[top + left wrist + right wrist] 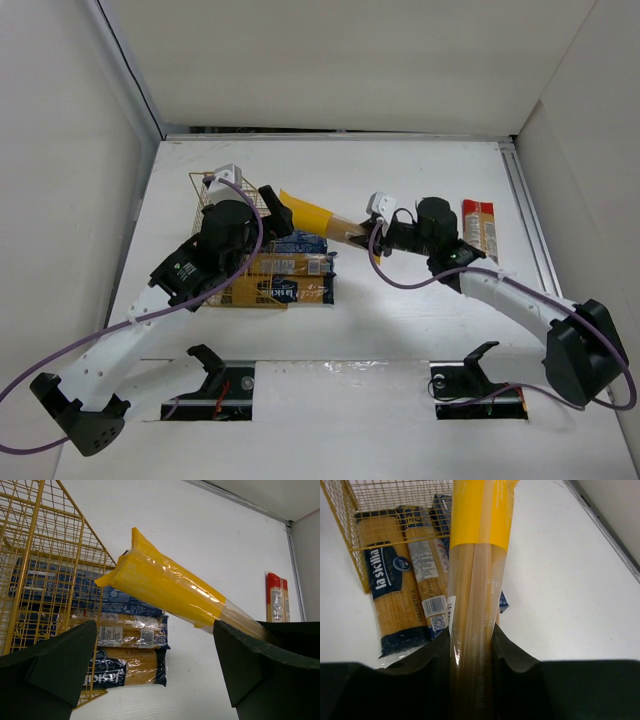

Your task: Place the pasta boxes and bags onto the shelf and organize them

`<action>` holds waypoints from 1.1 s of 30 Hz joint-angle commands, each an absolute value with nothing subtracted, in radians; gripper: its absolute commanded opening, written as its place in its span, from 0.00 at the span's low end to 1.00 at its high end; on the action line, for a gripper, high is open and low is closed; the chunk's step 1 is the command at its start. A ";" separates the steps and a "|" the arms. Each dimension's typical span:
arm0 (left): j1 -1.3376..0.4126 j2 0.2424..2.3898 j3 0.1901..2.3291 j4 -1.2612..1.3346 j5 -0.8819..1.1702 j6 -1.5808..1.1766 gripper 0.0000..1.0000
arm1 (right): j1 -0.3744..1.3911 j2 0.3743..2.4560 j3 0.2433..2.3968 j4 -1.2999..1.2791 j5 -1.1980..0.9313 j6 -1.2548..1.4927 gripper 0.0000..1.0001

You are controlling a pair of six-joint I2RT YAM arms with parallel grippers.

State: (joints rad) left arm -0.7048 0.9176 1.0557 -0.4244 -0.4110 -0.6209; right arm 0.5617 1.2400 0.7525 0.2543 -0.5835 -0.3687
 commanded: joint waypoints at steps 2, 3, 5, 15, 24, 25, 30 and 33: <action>-0.698 0.897 1.052 -0.396 -0.402 -0.626 1.00 | 0.561 1.222 0.791 0.448 -0.624 -0.360 0.00; -0.698 0.906 1.052 -0.396 -0.402 -0.626 1.00 | 0.561 1.233 0.802 0.448 -0.624 -0.360 0.00; -0.698 0.907 1.052 -0.396 -0.402 -0.617 1.00 | 0.561 1.273 0.827 0.448 -0.646 -0.371 0.00; -0.698 0.907 1.062 -0.396 -0.402 -0.607 1.00 | 0.652 1.491 0.980 0.439 -0.680 -0.486 0.00; -0.698 0.916 1.062 -0.387 -0.393 -0.589 1.00 | 0.652 1.719 1.186 0.457 -0.772 -0.522 0.00; -0.698 0.916 1.062 -0.387 -0.393 -0.589 1.00 | 0.652 1.739 1.204 0.457 -0.800 -0.522 0.00; -0.698 0.925 1.062 -0.387 -0.393 -0.568 1.00 | 0.652 1.863 1.314 0.457 -0.877 -0.577 0.00; -0.698 0.934 1.062 -0.377 -0.393 -0.558 1.00 | 0.652 1.920 1.383 0.457 -0.911 -0.577 0.00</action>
State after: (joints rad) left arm -0.7048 0.9279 1.0557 -0.4202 -0.3939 -0.5865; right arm 0.6487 1.9156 1.2625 0.2745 -0.7879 -0.5426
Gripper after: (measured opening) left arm 1.000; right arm 0.347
